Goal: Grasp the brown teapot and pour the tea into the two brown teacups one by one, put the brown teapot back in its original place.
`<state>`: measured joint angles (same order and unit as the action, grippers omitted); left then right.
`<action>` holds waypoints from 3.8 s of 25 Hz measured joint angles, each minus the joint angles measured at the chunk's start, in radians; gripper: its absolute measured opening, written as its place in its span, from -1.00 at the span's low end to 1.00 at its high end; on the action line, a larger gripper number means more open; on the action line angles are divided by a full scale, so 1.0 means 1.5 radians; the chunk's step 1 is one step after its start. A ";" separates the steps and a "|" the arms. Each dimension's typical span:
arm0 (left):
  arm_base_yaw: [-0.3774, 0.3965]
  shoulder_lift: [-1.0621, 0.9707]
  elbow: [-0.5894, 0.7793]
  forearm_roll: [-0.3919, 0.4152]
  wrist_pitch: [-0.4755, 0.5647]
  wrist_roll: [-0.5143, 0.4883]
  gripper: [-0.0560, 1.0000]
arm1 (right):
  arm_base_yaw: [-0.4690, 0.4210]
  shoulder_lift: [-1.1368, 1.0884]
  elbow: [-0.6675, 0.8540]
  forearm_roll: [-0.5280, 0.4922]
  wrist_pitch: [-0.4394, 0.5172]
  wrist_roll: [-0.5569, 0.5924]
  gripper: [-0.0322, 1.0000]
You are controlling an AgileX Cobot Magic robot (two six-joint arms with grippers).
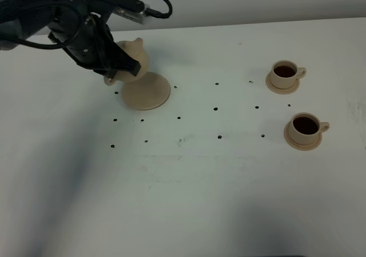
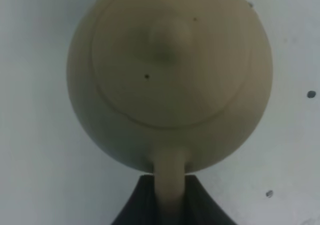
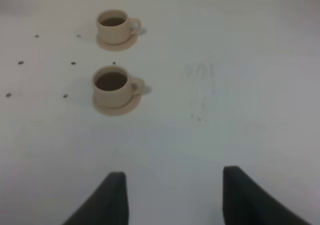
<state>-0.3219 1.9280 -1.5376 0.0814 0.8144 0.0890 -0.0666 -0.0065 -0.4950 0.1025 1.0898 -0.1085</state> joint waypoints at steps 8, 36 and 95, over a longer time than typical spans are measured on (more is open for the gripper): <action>0.008 -0.013 0.098 -0.018 -0.134 -0.059 -0.65 | 0.000 0.000 0.000 0.000 0.000 0.000 -0.12; -0.014 0.062 0.132 -0.069 -0.236 -0.074 -0.65 | 0.000 0.000 0.000 0.000 0.000 0.000 -0.12; -0.005 -0.426 0.418 0.036 0.250 -0.090 -0.08 | 0.000 0.000 0.000 0.000 0.000 0.000 -0.12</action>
<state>-0.3297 1.2889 -0.9103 0.1355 1.1889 -0.0457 -0.0666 -0.0065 -0.4950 0.1025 1.0898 -0.1085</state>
